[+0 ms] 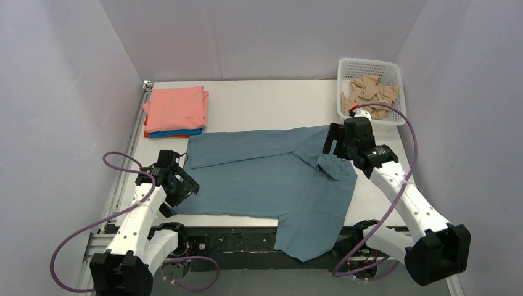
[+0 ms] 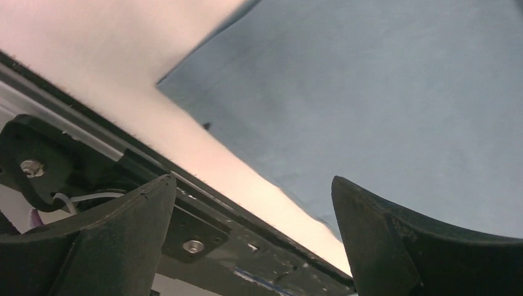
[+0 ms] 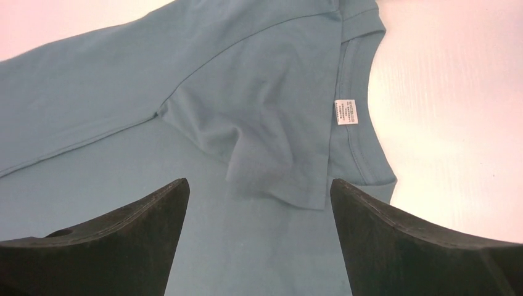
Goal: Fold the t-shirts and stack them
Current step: Grab the side of the flattened tshirt closest away from the robot with both arms
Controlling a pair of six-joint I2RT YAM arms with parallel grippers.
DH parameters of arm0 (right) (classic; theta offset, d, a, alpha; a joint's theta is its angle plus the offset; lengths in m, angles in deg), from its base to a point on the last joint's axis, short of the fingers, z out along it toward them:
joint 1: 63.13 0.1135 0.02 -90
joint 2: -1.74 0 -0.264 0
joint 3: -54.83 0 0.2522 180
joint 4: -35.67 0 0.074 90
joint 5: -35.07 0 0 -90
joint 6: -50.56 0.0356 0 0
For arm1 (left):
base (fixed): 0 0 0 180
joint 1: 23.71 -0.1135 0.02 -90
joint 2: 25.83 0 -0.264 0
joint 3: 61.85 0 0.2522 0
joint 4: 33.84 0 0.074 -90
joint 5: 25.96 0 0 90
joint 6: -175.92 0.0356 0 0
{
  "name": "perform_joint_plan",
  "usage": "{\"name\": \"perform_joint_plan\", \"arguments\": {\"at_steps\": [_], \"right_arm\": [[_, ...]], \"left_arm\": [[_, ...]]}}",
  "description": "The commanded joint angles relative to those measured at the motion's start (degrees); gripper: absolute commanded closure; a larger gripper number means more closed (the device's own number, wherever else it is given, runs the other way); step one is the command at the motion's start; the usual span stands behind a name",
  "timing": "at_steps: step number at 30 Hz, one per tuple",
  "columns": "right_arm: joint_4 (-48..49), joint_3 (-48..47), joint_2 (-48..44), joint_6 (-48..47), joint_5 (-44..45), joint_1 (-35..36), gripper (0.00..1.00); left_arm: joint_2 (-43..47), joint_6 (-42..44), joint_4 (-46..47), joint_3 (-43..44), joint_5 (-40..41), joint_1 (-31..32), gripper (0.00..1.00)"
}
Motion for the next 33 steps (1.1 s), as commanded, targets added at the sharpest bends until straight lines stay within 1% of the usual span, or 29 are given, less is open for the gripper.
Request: {"name": "perform_joint_plan", "arguments": {"at_steps": [1,2,3,7,11,15,17,22,26,30,33], "right_arm": [[4.35,2.87,-7.4,1.89,-1.62,-0.26,0.05],[4.54,3.62,-8.66,2.08,-1.79,-0.26,0.02],[5.25,4.58,-10.02,2.07,-2.08,-0.26,0.02],[9.78,9.55,-13.72,1.11,-5.23,-0.26,0.02],[10.25,10.74,-14.61,0.87,-6.55,-0.26,0.02],[9.56,10.52,-14.1,0.33,-6.42,-0.31,0.03],[9.1,10.18,-13.71,0.19,-6.48,-0.34,0.03],[7.63,9.11,-12.96,-0.6,-6.59,-0.35,0.04],[7.02,8.88,-12.97,-0.54,-7.0,-0.35,0.05],[6.9,8.36,-12.72,-0.52,-8.1,-0.35,0.05],[5.79,7.44,-12.15,-0.65,-8.54,-0.34,0.06]], "left_arm": [[2.12,-3.88,-6.48,-5.55,5.02,-0.45,0.02],[2.34,-3.79,-4.82,-6.82,4.92,-0.48,0.02],[2.2,-3.8,-2.36,-8.12,4.94,-0.49,0.02],[0.56,-5.75,3.98,-11.39,4.26,-0.93,0.02],[-1.44,-8.15,3.07,-11.99,8.64,-1.19,0.02],[-1.09,-9.91,4.54,-14.74,9.49,-1.35,0.02],[-1.23,-10.91,5.63,-16.07,9.9,-1.37,0.05],[-1.92,-11.84,8.82,-18.38,10.61,-1.55,0.21],[-3.86,-11.68,10.93,-18.79,9.74,-1.65,0.36],[-6.2,-12.29,12.56,-18.78,7.88,-1.72,0.44],[-6.49,-12.53,12.19,-18.59,7.68,-1.72,0.46]]}}
